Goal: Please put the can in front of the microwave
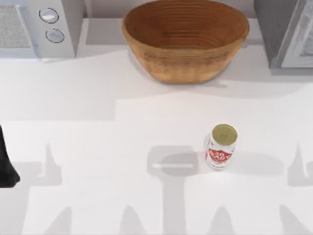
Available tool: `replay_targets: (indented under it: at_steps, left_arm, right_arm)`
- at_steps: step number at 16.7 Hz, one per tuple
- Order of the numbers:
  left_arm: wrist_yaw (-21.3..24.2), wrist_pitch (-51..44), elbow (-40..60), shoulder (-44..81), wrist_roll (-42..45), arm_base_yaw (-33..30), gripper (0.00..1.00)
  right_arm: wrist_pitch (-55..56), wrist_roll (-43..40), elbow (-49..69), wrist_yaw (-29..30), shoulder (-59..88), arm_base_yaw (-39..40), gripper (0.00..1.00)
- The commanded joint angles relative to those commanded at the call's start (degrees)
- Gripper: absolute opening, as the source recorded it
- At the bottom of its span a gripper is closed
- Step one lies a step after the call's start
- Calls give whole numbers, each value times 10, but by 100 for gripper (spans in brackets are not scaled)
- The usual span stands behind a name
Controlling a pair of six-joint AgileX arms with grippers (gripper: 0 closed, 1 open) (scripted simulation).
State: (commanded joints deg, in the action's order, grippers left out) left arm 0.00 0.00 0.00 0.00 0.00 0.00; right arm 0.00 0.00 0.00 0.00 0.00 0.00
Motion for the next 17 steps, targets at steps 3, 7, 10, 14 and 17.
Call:
replay_targets:
  at_steps: [3,7,10,14,17]
  left_arm:
    - [0,-3,5,5,0,-2,100]
    - [0,-46,81,83,-3,-31,100]
    - [1,-109,188,194,-7,-73,100]
    - [0,-222,378,389,-15,-149,100]
    - [-1,-322,541,559,-22,-214,100]
  right_arm:
    - [0,0,0,0,0,0,100]
    - [0,0,0,0,0,0,100]
    - [0,0,0,0,0,0,100]
    - [0,0,0,0,0,0,100]
    - [0,0,0,0,0,0,100]
